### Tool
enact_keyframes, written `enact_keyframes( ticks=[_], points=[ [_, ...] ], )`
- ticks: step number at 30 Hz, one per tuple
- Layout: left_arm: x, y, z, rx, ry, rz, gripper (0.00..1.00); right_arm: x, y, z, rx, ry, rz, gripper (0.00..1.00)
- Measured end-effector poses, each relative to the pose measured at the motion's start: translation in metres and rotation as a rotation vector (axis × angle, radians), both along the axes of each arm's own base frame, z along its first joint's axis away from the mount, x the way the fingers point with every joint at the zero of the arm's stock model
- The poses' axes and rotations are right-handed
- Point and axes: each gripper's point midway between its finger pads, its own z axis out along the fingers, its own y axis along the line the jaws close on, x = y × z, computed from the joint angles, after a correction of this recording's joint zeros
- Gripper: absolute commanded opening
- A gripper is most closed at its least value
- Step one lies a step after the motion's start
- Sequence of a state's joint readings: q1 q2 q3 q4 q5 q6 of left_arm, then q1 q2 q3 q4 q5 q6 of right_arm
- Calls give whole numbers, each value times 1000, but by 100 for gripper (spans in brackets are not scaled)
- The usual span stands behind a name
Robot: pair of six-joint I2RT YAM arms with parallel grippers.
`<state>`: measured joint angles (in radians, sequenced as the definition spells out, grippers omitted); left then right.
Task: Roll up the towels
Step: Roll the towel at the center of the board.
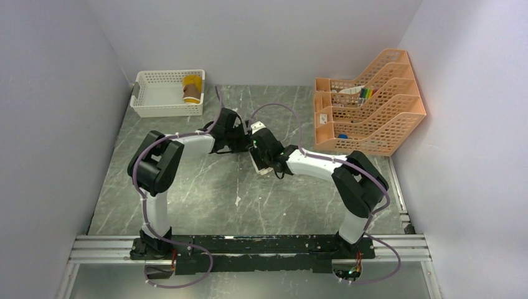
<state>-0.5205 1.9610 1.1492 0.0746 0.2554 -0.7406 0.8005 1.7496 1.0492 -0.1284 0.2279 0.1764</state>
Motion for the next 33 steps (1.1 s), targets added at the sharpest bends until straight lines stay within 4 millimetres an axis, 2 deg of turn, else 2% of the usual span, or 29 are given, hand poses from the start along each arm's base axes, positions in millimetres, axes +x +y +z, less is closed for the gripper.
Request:
enact_keyframes(
  ticks=[4,8,11,13,18,22,24,29,33],
  points=[
    [2,15,11,18,-1,12,89,0,-1,-3,15,5,-1,40],
    [11,29,37,7,-51,35,89,4,-6,-6,39,22,-15,39],
    [16,35,49,-3,-81,46,89,7,-12,-6,74,36,-28,39],
    [15,36,48,-7,-84,45,89,9,-18,-7,101,52,-38,39],
    [2,38,33,-3,-45,34,88,21,-40,-6,213,101,-88,38],
    [1,33,35,-28,-55,17,88,31,-57,-7,310,142,-130,38],
    [2,30,38,-43,-69,10,89,33,-60,-5,369,164,-133,38],
    [2,15,45,-84,-102,-20,88,32,-53,3,511,222,-102,38],
    [0,-1,40,-123,-105,-52,88,31,-42,9,615,267,-61,37]
  ],
)
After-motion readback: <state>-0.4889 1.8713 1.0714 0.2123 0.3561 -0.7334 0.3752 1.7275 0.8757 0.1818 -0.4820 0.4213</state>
